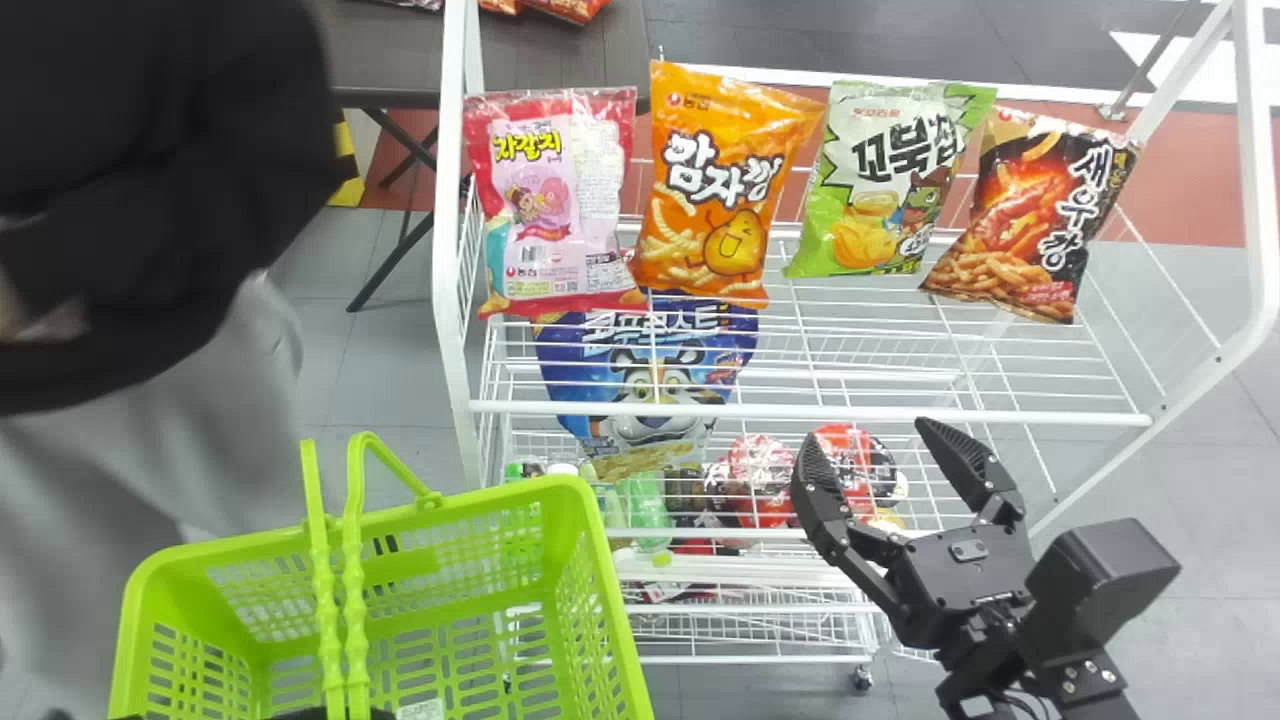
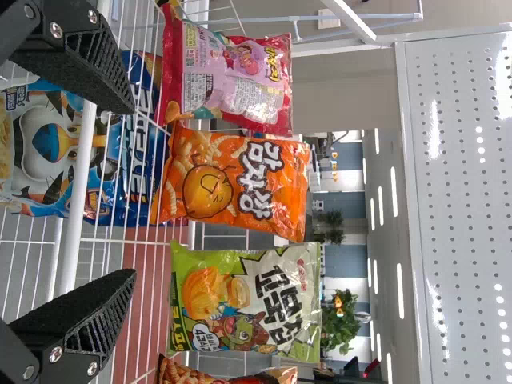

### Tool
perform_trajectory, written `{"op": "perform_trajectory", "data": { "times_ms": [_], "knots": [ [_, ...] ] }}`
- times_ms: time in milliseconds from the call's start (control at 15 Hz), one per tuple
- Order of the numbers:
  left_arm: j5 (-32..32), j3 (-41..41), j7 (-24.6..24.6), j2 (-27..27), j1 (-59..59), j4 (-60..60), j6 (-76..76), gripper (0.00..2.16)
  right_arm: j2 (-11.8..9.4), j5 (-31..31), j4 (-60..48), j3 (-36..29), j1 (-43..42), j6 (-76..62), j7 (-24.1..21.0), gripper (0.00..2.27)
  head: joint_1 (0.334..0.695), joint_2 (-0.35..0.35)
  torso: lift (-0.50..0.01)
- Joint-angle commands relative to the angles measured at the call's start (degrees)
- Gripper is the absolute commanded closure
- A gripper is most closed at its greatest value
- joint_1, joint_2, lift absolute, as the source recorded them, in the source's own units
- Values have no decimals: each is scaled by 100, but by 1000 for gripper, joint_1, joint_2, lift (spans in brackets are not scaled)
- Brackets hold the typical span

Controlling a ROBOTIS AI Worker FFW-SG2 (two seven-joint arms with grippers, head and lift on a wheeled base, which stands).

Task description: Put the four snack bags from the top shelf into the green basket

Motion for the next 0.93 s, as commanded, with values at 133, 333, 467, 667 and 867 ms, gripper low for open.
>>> {"op": "perform_trajectory", "data": {
  "times_ms": [133, 333, 467, 667, 867],
  "knots": [
    [62, 70, -66, 14, 0, 0, 10, 2148, 14, -3, -4, 22, 14, -2, 0, 97, 695, -80, -4],
    [62, 70, -66, 14, 0, 0, -7, 2148, 14, 6, -4, 49, 14, -2, 0, 97, 695, -73, -4],
    [62, 70, -66, 14, 0, 0, -7, 2148, 14, 6, 5, 66, 6, -2, 0, 97, 695, -68, -4],
    [62, 70, -66, 14, 0, 0, -7, 2148, 14, 15, 22, 136, -109, 33, -35, 97, 695, -64, -4],
    [88, 70, -66, 14, 9, -9, -7, 2148, 14, 41, 137, 426, -715, 649, -114, 97, 695, -47, -4]
  ]
}}
